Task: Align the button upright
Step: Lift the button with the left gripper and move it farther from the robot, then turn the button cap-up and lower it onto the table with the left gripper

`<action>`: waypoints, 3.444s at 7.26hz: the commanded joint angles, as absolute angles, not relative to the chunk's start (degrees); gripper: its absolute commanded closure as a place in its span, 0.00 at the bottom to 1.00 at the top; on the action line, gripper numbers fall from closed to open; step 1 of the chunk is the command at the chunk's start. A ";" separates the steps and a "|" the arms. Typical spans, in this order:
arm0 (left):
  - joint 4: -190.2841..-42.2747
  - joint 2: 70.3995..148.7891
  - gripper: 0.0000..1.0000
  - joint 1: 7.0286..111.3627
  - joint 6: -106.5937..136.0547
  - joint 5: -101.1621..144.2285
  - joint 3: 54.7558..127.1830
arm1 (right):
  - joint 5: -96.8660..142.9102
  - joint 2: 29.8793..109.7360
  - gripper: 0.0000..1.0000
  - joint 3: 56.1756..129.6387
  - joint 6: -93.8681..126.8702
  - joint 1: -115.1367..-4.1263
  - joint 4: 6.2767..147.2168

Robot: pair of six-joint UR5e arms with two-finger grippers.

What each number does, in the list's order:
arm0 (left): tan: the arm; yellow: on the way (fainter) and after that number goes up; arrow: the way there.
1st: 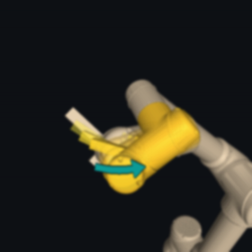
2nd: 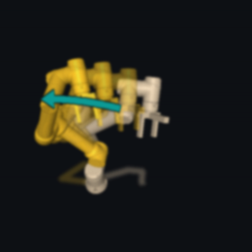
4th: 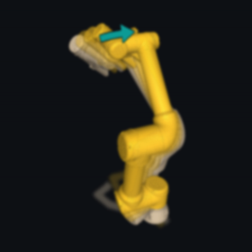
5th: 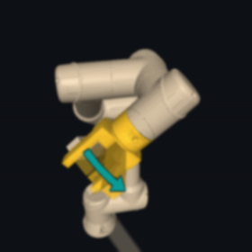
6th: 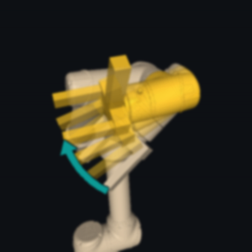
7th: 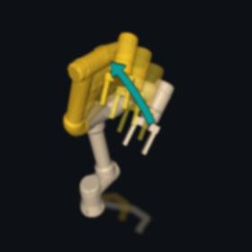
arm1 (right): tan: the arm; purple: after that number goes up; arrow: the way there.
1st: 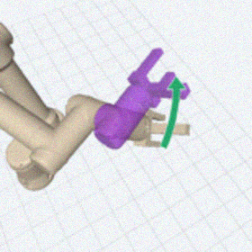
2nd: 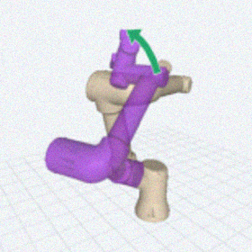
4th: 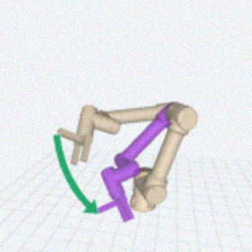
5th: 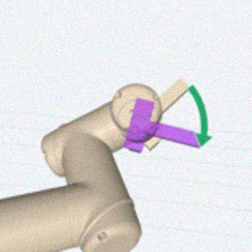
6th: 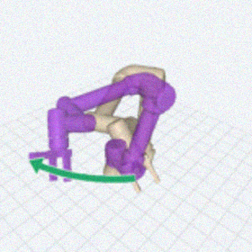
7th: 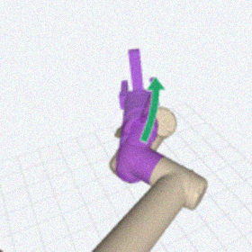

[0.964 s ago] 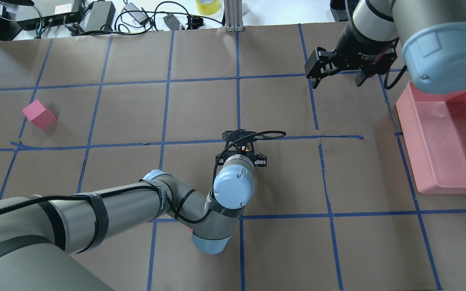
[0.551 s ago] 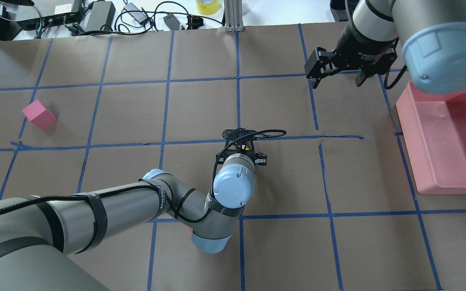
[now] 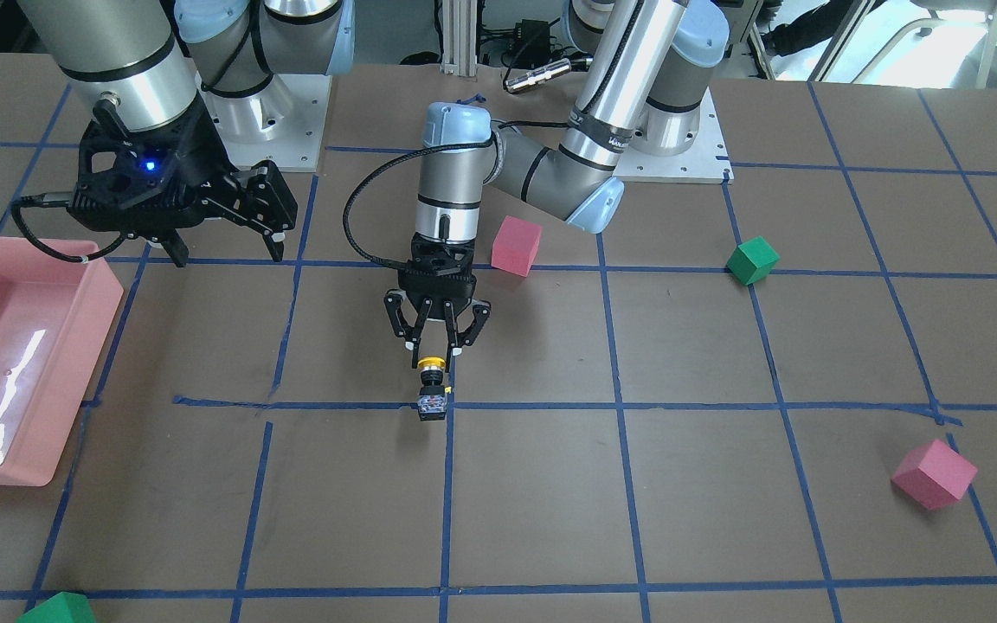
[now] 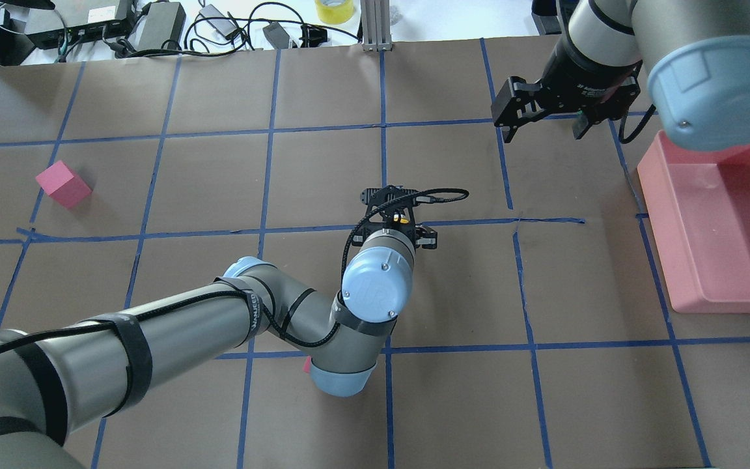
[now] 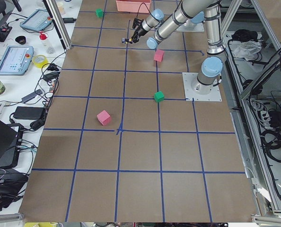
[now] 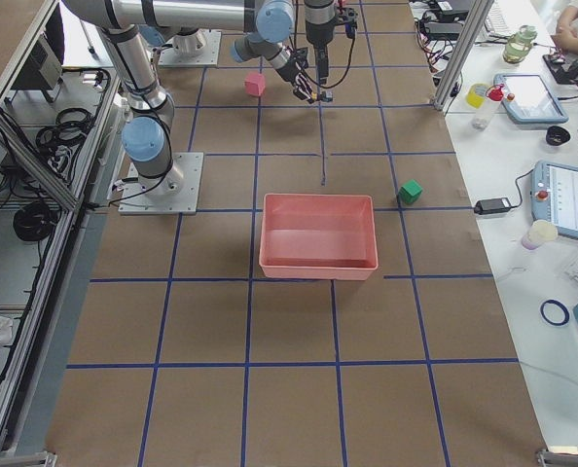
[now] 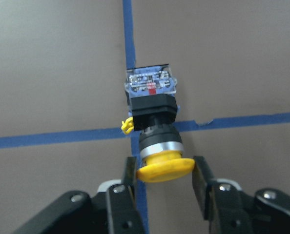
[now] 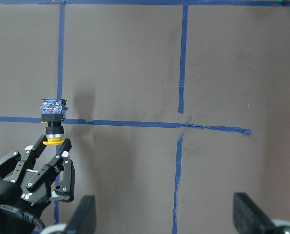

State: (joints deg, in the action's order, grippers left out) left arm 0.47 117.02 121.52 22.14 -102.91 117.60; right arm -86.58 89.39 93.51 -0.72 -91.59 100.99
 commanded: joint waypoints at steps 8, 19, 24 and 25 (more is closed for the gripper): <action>-69.90 101.60 0.75 107.95 11.53 -91.16 94.77 | -87.10 89.38 0.00 93.60 -1.05 -91.58 100.99; -109.62 119.14 1.00 101.25 5.90 -72.51 72.25 | -87.10 89.38 0.00 93.78 -1.05 -91.58 100.81; -109.16 130.68 1.00 101.25 5.54 -69.62 65.67 | -87.19 89.30 0.00 93.78 -1.05 -91.58 100.72; -109.25 131.56 1.00 101.34 5.36 -69.61 64.61 | -87.10 89.38 0.00 93.78 -1.05 -91.58 100.72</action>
